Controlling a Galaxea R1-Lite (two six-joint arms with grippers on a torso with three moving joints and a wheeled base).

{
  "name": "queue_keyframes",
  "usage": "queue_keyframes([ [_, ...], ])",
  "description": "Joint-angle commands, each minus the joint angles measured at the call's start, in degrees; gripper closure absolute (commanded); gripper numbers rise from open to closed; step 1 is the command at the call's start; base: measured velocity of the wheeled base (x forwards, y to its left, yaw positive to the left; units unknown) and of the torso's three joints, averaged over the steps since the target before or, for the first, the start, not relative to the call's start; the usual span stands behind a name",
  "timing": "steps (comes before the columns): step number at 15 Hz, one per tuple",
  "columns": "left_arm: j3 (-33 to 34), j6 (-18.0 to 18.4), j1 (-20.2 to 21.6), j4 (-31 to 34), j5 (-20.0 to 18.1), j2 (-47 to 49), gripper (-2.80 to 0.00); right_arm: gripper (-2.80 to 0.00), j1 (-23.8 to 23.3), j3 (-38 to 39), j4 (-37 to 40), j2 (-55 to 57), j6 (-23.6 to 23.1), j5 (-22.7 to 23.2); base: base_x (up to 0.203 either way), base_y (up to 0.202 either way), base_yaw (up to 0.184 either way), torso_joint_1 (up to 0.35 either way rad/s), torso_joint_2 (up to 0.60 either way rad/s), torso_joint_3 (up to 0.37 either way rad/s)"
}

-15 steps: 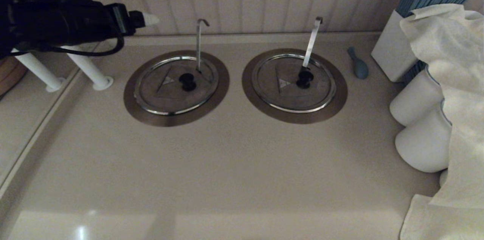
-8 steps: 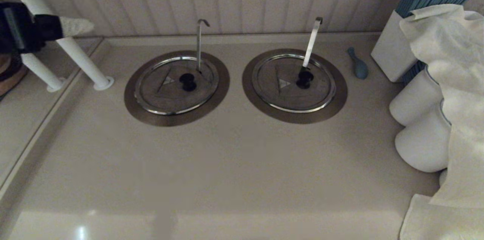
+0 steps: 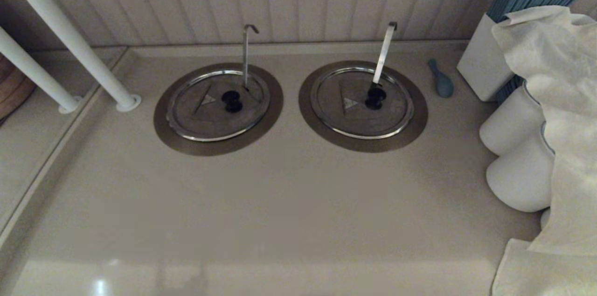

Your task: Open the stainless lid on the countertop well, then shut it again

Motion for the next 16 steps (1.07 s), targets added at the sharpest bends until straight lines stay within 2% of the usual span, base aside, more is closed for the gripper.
queue_keyframes([
  [1, 2.1, -1.3, 0.5, 2.4, 1.1, -9.1, -2.8, 0.0, 0.0, 0.0, 0.0, 0.0, 0.0, 0.0, 0.0, 0.0, 0.0, 0.0, 0.0, 0.0],
  [2, 2.8, -1.4, 0.5, 3.2, 0.9, -11.9, -2.8, 0.0, 0.0, 0.0, 0.0, 0.0, 0.0, 0.0, 0.0, 0.0, 0.0, 0.0, 0.0, 0.0],
  [4, 4.6, 1.1, 0.5, 4.4, -2.2, -15.7, -2.8, 0.0, 0.0, 0.0, 0.0, 0.0, 0.0, 0.0, 0.0, 0.0, 0.0, 0.0, 0.0, 0.0],
  [5, 6.0, 2.4, 0.6, 5.3, -2.9, -17.4, 0.0, 0.0, 0.0, 0.0, 0.0, 0.0, 0.0, 0.0, 0.0, 0.0, 0.0, 0.0, 0.0, 0.0],
  [10, 13.5, 4.8, 1.4, 7.6, -5.2, -27.7, 0.0, 0.0, 0.0, 0.0, 0.0, 0.0, 0.0, 0.0, 0.0, 0.0, 0.0, 0.0, 0.0, 0.0],
  [11, 14.4, 5.6, 1.6, 7.7, -6.9, -29.2, 0.0, 0.0, 0.0, 0.0, 0.0, 0.0, 0.0, 0.0, 0.0, 0.0, 0.0, 0.0, 0.0, 0.0],
  [13, 18.1, 9.7, 1.8, 7.7, -12.5, -33.8, 0.0, 0.0, 0.0, 0.0, 0.0, 0.0, 0.0, 0.0, 0.0, 0.0, 0.0, 0.0, 0.0, 0.0],
  [14, 21.3, 12.8, 1.9, 7.6, -13.9, -36.6, 0.0, 0.0, 0.0, 0.0, 0.0, 0.0, 0.0, 0.0, 0.0, 0.0, 0.0, 0.0, 0.0, 0.0],
  [15, 24.3, 14.5, 2.0, 7.5, -14.1, -37.6, 0.0, 0.0, 0.0, 0.0, 0.0, 0.0, 0.0, 0.0, 0.0, 0.0, 0.0, 0.0, 0.0, 0.0],
  [16, 25.7, 12.2, 2.0, 7.3, -12.4, -37.9, 0.0, 0.0, 0.0, 0.0, 0.0, 0.0, 0.0, 0.0, 0.0, 0.0, 0.0, 0.0, 0.0, 0.0],
])
